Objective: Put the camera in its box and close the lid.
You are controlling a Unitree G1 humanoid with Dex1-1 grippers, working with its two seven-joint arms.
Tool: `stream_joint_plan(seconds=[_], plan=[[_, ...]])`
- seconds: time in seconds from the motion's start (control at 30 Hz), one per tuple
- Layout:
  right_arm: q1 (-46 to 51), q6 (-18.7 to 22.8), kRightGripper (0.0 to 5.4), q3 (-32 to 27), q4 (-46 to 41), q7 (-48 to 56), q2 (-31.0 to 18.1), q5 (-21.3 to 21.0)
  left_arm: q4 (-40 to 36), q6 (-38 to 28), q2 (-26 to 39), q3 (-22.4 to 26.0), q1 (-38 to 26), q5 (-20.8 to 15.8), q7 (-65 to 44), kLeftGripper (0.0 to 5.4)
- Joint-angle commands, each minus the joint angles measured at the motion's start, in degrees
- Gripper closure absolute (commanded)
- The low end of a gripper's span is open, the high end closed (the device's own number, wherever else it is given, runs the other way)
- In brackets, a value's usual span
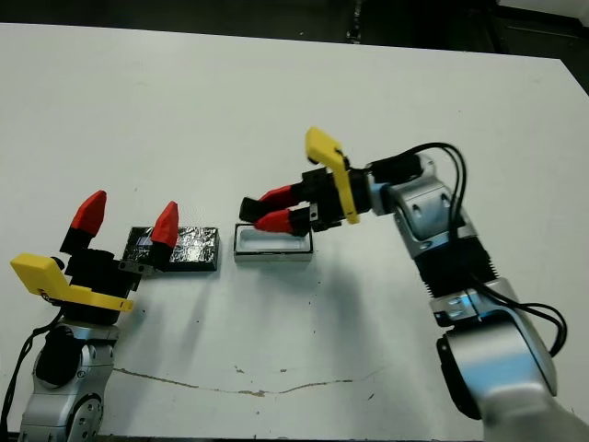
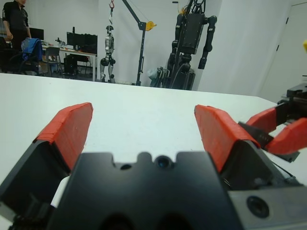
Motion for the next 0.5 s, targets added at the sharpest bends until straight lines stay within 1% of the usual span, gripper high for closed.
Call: stream_joint_plan(seconds=[0.03, 0.13, 0.37, 0.5], plan=[[-0.4, -1.5, 3.75, 0.5, 1.0, 0.8, 0.3, -0.7, 0.4, -0.3, 0.1, 0.0, 0.8, 0.2, -0.2, 0.00], [-0.7, -1.6, 3.75, 1.0, 1.8, 0.7, 0.8, -1.2, 0.7, -0.6, 0.1, 0.0, 0.6, 0.5, -0.1, 0.00], [-1.3, -3.3, 3.75, 1.7, 3.6, 0.8, 1.6, -3.0, 0.6, 0.1, 0.0, 0.0, 0.3, 0.3, 0.1, 0.00], [-1.8, -5.8, 3.75, 1.9, 5.0, 1.0, 1.4, -4.6, 1.2, -0.4, -0.1, -0.1, 0.1, 0.8, 0.2, 0.00]])
